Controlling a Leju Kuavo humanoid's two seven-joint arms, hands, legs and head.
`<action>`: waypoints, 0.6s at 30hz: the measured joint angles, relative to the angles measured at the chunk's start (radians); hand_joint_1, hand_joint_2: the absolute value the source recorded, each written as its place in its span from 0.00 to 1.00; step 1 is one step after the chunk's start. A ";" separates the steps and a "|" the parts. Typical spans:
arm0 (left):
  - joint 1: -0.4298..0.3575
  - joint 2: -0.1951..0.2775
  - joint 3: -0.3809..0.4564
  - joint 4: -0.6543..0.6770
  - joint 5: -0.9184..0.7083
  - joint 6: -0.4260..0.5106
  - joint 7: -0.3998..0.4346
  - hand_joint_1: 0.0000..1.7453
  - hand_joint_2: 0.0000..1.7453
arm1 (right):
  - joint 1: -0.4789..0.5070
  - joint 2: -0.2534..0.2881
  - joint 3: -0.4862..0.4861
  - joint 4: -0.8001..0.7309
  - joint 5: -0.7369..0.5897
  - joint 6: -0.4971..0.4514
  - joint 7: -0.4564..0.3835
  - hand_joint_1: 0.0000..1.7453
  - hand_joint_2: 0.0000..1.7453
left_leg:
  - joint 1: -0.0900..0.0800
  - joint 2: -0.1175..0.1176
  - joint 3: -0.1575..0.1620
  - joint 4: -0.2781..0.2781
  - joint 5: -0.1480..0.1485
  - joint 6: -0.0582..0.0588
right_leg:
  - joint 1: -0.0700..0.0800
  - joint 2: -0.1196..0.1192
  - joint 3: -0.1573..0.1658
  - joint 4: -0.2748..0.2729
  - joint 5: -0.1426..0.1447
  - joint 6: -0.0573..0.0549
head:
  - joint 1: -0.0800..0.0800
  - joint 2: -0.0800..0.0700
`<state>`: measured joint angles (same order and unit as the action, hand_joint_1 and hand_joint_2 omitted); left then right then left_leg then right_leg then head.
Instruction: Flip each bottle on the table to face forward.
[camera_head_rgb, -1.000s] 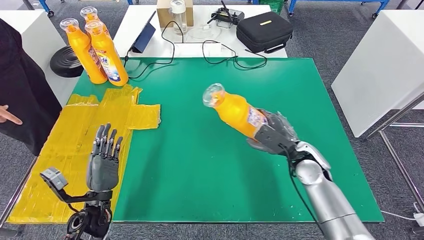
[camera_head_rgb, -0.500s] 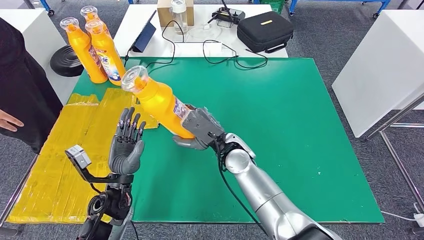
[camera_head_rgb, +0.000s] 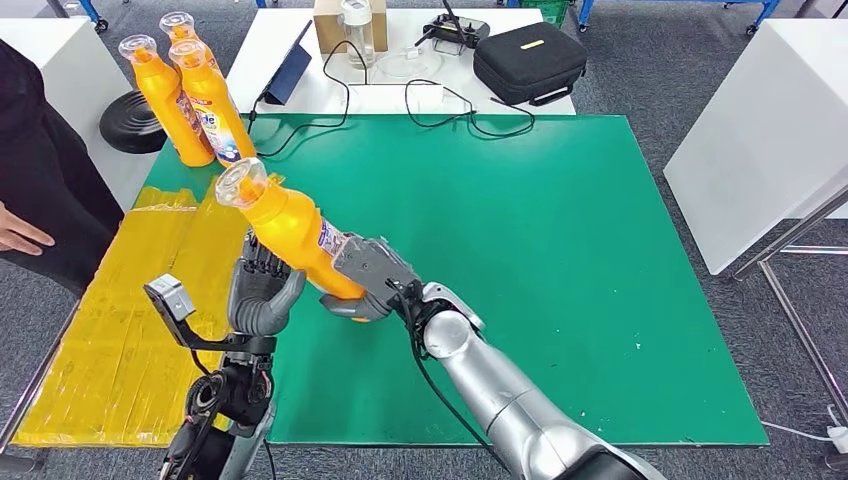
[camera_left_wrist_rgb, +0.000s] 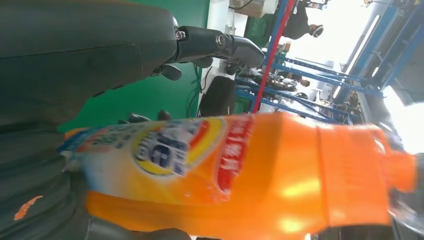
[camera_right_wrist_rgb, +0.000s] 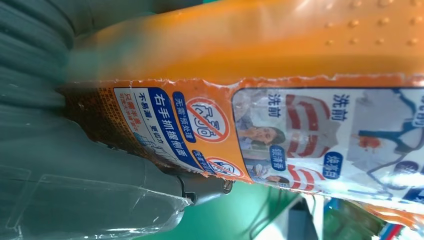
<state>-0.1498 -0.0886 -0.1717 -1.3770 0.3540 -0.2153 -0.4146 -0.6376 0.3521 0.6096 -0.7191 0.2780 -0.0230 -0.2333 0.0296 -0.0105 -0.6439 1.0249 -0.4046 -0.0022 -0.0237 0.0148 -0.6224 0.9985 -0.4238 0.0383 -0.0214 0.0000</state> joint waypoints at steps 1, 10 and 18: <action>-0.003 -0.002 0.000 0.002 0.000 0.002 0.001 0.00 1.00 | 0.000 0.002 0.010 0.011 -0.004 -0.004 0.000 1.00 1.00 | 0.000 0.000 0.000 0.000 0.000 0.000 | 0.000 0.000 0.000 0.000 0.000 0.000 | 0.000 0.000; -0.012 -0.006 0.000 0.019 -0.002 0.007 0.008 0.00 1.00 | 0.000 0.007 0.071 0.061 0.001 -0.026 0.012 1.00 1.00 | 0.000 0.000 -0.001 0.000 0.000 0.000 | 0.000 0.000 -0.001 0.000 0.000 0.000 | 0.000 0.000; -0.014 -0.012 0.006 0.041 -0.006 0.018 0.011 0.00 1.00 | 0.005 0.014 0.233 0.065 0.075 -0.130 0.116 1.00 1.00 | 0.000 0.000 -0.001 0.000 0.000 0.000 | 0.000 0.000 -0.002 0.000 0.000 0.000 | 0.000 0.000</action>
<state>-0.1641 -0.1010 -0.1659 -1.3361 0.3476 -0.1975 -0.4038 -0.6329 0.3666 0.8423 -0.6538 0.3534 -0.1533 -0.1173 0.0295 -0.0101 -0.6446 1.0249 -0.4047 -0.0022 -0.0237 0.0151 -0.6239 0.9985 -0.4238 0.0383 -0.0215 0.0000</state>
